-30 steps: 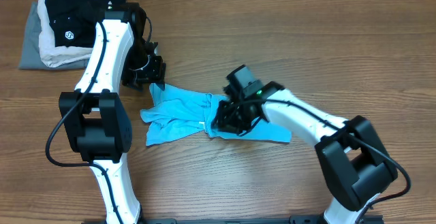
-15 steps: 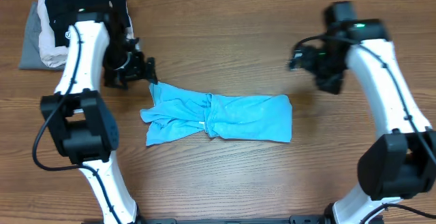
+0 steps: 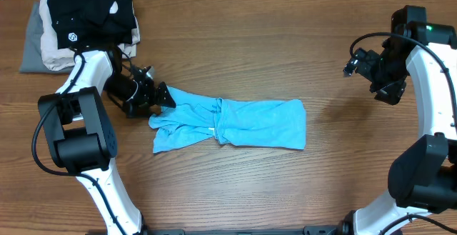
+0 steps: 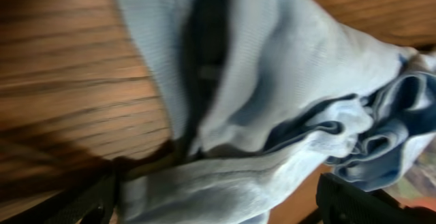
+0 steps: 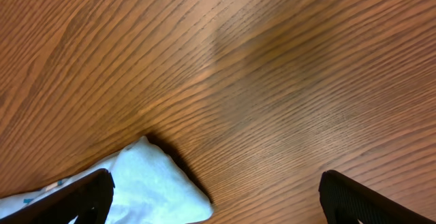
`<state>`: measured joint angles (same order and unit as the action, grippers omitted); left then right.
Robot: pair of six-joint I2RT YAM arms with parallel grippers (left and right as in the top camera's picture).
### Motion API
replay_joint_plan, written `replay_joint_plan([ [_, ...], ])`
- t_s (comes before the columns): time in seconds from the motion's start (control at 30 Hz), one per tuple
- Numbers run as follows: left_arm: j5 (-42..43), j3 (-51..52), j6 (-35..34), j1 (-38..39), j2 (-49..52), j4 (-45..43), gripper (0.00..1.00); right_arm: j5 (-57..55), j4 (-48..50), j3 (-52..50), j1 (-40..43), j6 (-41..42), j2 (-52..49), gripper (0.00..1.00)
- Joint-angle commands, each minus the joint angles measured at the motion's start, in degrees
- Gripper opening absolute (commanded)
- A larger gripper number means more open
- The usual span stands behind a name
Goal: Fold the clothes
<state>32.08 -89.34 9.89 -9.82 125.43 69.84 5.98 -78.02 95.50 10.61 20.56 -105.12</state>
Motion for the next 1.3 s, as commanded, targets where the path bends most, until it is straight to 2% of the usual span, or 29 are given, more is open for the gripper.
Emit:
replay_joint_plan([
  [0.0, 7.04, 5.05, 1.81, 2.67, -0.55, -3.23, 0.94, -0.39, 0.35, 0.13, -0.09, -1.11, 0.96, 1.0],
  [0.23, 7.58, 10.99, -2.8, 8.31, -0.55, -11.02, 0.84, -0.37, 0.28, 0.13, -0.09, -1.09, 0.96, 1.0],
  [0.3, 7.56, 11.19, -3.91, 9.57, -0.55, -12.24, 0.67, -0.37, 0.17, 0.09, -0.09, -1.09, 0.96, 1.0],
  [0.37, 7.52, 11.06, -5.51, 10.01, -0.55, -13.29, 0.38, -0.37, -0.04, 0.09, -0.09, -1.11, 0.96, 1.0],
  [0.4, 7.08, 10.88, -6.05, 9.99, -0.55, -13.4, 0.15, -0.37, -0.13, 0.09, -0.09, -1.11, 0.96, 1.0],
  [0.43, 6.14, 10.64, -6.86, 9.94, -0.55, -13.38, 0.04, -0.37, -0.22, 0.09, -0.09, -1.11, 0.96, 1.0],
  [0.67, -8.09, 3.17, -13.27, 6.91, -0.63, -6.43, 0.04, -0.35, -0.39, 0.07, -0.09, -1.09, 0.96, 1.0],
  [0.8, -14.56, -9.01, -13.79, 5.57, -0.63, 3.67, 0.04, 0.66, -0.02, -0.48, -0.11, -1.09, 0.96, 1.0],
  [1.03, -14.69, -25.31, -13.73, 8.15, -0.63, 15.5, 0.04, 6.05, 5.33, -6.54, -2.54, -1.09, 0.96, 1.0],
  [1.17, -14.67, -33.51, -12.87, 12.28, -0.63, 20.55, 0.04, 8.92, 13.42, -14.01, -7.78, -1.05, 0.96, 1.0],
  [1.27, -14.64, -35.06, -12.87, 15.23, -0.63, 21.44, 0.04, 10.23, 18.8, -18.47, -11.41, 0.96, 0.85, 1.0],
])
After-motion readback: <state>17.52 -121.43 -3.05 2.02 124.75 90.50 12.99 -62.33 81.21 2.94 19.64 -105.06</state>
